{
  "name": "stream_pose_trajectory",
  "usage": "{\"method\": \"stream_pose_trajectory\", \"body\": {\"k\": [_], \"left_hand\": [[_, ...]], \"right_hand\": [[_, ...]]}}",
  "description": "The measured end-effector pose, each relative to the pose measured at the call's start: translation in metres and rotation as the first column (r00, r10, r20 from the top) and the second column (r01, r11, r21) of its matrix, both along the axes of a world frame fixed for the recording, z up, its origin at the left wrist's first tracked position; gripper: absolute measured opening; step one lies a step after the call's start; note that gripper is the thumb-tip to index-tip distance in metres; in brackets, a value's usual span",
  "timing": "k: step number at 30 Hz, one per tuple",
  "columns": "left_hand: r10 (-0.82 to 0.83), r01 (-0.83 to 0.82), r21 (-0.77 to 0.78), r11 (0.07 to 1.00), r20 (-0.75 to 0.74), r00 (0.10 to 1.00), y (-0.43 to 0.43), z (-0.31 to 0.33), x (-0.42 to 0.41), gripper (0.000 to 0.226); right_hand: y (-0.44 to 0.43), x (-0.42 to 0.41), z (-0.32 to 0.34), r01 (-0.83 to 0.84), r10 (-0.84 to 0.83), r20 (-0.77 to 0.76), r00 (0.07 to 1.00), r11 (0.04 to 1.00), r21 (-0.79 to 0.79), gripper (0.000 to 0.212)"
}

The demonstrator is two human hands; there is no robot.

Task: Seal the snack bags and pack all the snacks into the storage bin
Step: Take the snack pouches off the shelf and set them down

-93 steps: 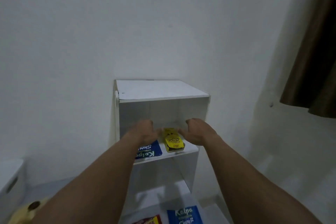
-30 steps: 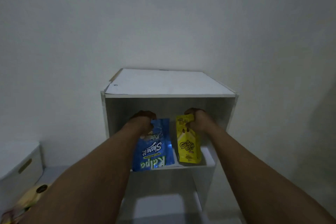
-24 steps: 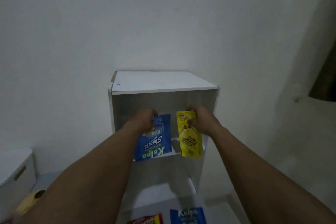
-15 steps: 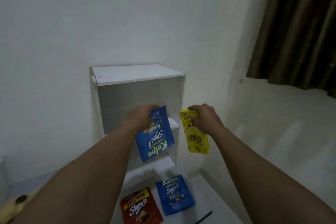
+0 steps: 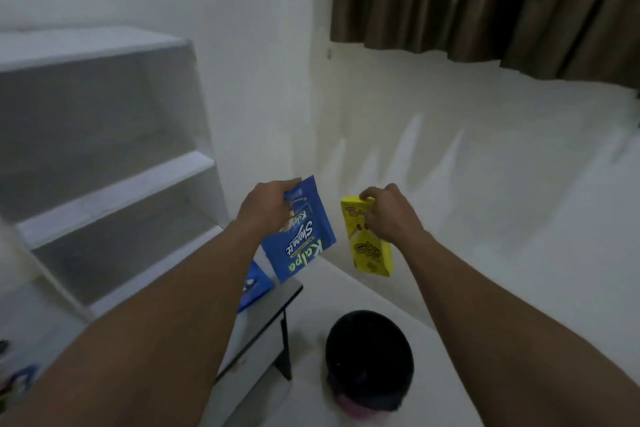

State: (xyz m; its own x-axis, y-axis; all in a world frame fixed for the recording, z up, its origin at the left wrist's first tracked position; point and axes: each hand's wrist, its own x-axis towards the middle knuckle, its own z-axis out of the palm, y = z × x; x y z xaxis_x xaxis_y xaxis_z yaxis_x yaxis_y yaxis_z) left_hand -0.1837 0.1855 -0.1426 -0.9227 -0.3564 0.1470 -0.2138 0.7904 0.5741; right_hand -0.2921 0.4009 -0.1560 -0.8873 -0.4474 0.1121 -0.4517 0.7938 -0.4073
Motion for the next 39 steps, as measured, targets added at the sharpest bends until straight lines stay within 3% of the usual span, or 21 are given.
{"method": "stream_pose_trajectory", "body": {"k": [5,12,23,28,34,39], "left_hand": [[-0.057,0.055,0.084,0.995,0.032,0.998,0.05,-0.076,-0.058,0.045],[-0.05,0.031,0.121,0.992,0.163,0.985,0.091,-0.229,-0.12,0.049],[-0.005,-0.035,0.112,0.993,0.334,0.943,0.125,-0.476,-0.169,0.054],[0.005,-0.046,0.118,0.992,0.329,0.944,0.141,-0.559,-0.173,0.053],[-0.006,-0.055,0.121,0.991,0.45,0.893,0.158,-0.601,-0.174,0.056],[-0.056,0.04,0.043,0.998,0.489,0.87,0.15,-0.557,-0.174,0.047]], "right_hand": [[0.057,-0.041,-0.077,0.077,-0.079,0.06,0.995,0.996,0.042,0.042],[0.103,-0.094,-0.226,0.104,-0.121,0.175,0.977,0.989,0.103,0.041],[0.122,-0.133,-0.469,0.13,-0.153,0.332,0.931,0.987,0.09,0.044],[0.117,-0.138,-0.551,0.132,-0.155,0.345,0.926,0.987,0.09,0.044],[0.123,-0.138,-0.586,0.118,-0.16,0.393,0.905,0.984,0.13,0.046],[0.126,-0.146,-0.541,0.047,-0.107,0.353,0.929,0.984,0.174,0.042]]}}
